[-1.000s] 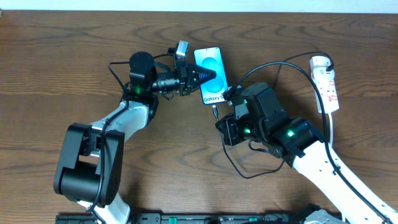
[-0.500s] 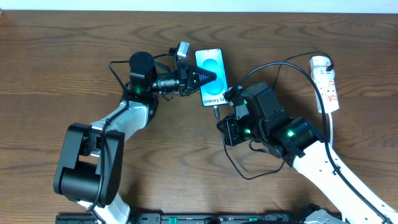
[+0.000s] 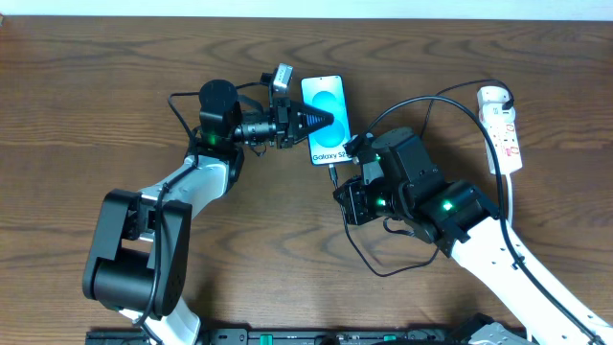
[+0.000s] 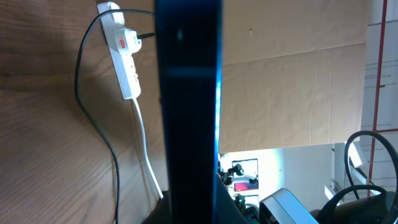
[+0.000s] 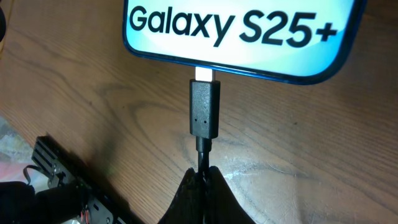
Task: Plug charger to phone and switch on socket
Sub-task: 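Align the plug tip under the phone's bottom port with the right gripper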
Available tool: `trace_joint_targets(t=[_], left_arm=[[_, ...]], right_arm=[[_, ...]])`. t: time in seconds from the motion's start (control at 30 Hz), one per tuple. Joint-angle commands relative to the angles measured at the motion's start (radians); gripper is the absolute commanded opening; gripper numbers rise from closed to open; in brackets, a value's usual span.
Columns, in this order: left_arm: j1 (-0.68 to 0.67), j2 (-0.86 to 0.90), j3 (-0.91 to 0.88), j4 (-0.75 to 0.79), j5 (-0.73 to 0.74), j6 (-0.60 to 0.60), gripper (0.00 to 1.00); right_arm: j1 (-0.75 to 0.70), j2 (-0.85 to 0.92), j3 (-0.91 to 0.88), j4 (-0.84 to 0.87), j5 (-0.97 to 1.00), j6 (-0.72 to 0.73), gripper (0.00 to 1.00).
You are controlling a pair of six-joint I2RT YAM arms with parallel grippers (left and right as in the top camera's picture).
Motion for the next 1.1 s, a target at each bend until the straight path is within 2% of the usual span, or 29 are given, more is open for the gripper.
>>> trace_joint_targets(t=[0.0,1.07], left_arm=[[0.003,-0.015,0.021,0.012,0.017,0.029,0.08],[0.003,-0.015,0.021,0.012,0.016,0.068,0.08]], right_arm=[[0.006,0.002,0.005,-0.001,-0.010,0.014,0.01],[0.006,-0.019,0.004,-0.034,-0.010,0.040,0.01]])
